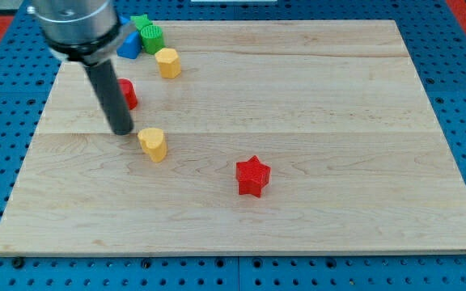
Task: Slide the green star and blue cube into the hexagon
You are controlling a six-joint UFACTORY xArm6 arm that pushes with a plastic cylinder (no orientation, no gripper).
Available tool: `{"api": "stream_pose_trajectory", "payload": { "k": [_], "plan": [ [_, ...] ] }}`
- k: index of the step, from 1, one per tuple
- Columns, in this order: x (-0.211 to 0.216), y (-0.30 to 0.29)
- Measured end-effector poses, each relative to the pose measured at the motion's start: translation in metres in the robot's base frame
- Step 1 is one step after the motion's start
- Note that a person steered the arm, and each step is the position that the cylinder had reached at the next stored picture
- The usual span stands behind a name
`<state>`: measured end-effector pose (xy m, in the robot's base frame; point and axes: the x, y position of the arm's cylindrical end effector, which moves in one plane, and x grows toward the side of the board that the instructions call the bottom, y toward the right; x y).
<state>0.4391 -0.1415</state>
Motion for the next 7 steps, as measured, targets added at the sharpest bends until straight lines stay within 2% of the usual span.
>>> {"api": "stream_pose_trajectory", "payload": {
  "k": [1, 2, 3, 4, 5, 6, 7],
  "plan": [
    [-0.021, 0.067],
    [-0.079, 0.128],
    [-0.159, 0.147],
    [-0.231, 0.104],
    [-0.247, 0.05],
    [-0.248, -0.032],
    [-0.248, -0.074]
  ]
}}
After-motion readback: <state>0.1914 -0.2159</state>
